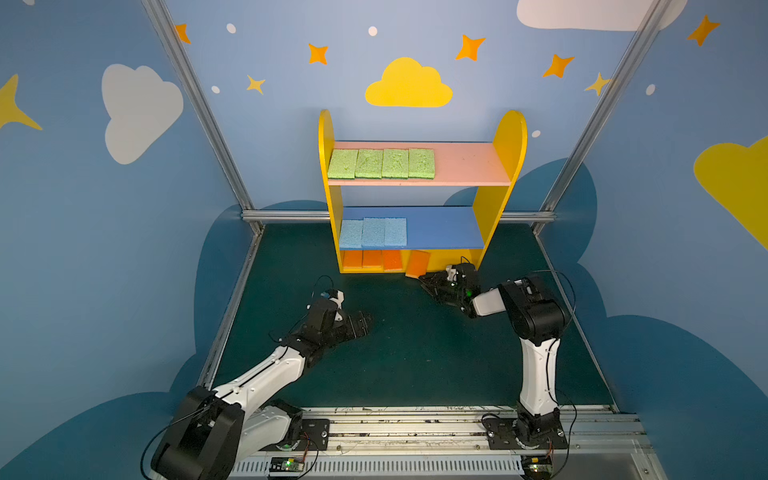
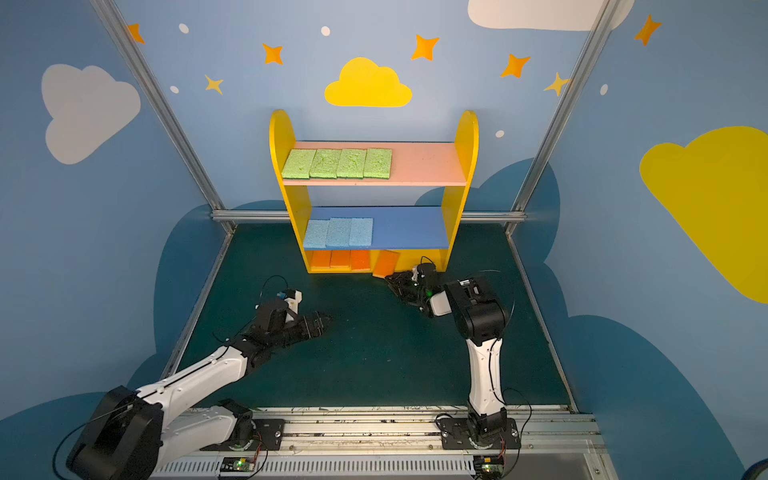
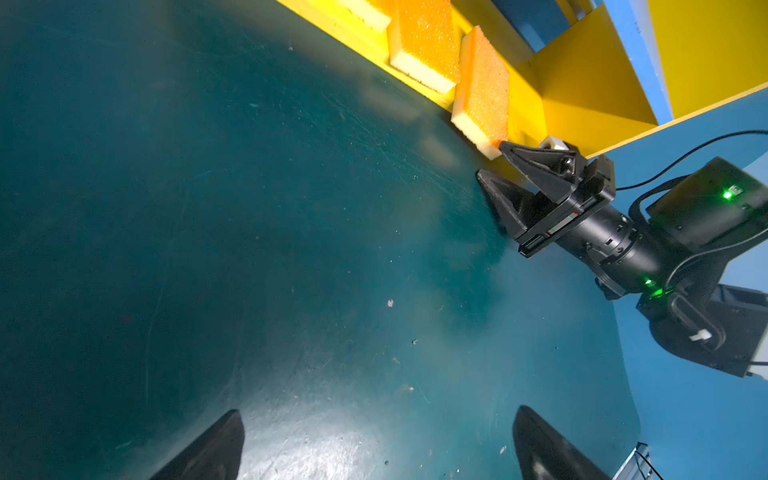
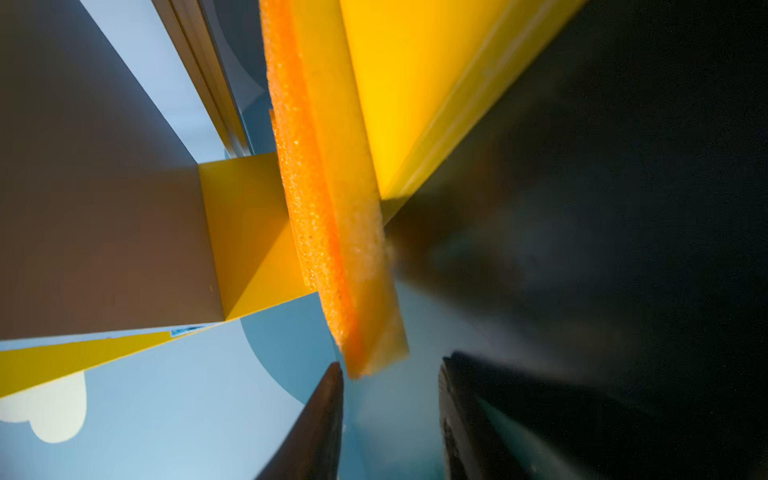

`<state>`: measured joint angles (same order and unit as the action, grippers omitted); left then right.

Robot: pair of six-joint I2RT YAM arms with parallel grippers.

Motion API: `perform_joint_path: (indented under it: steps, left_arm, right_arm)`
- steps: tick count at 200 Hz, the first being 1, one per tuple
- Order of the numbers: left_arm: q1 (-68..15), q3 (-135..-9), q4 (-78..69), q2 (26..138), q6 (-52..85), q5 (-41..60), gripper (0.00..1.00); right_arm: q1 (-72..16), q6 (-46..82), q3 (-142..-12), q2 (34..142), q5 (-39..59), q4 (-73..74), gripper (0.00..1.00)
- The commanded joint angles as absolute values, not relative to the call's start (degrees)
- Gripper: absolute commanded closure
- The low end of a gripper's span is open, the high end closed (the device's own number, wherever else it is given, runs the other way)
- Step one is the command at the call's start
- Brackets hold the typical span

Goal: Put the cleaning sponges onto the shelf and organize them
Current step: 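Press the orange sponge flush against the row with the right gripper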

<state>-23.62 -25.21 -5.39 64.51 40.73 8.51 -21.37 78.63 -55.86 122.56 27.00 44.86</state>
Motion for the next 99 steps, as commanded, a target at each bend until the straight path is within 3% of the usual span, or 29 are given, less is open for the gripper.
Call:
perform_joint_path:
  steps: [1,99]
  left_arm:
    - [-23.4,-25.0,-3.7,63.2,40.3,7.7,0.01]
    - [-23.2,-25.3,-2.8,63.0,39.8,7.5,0.01]
  right_arm:
    - [-22.2,81.9,-53.9,125.0,22.7,43.6,0.62]
    - [-22.5,84.7,-54.0,125.2,16.9,42.1,0.65]
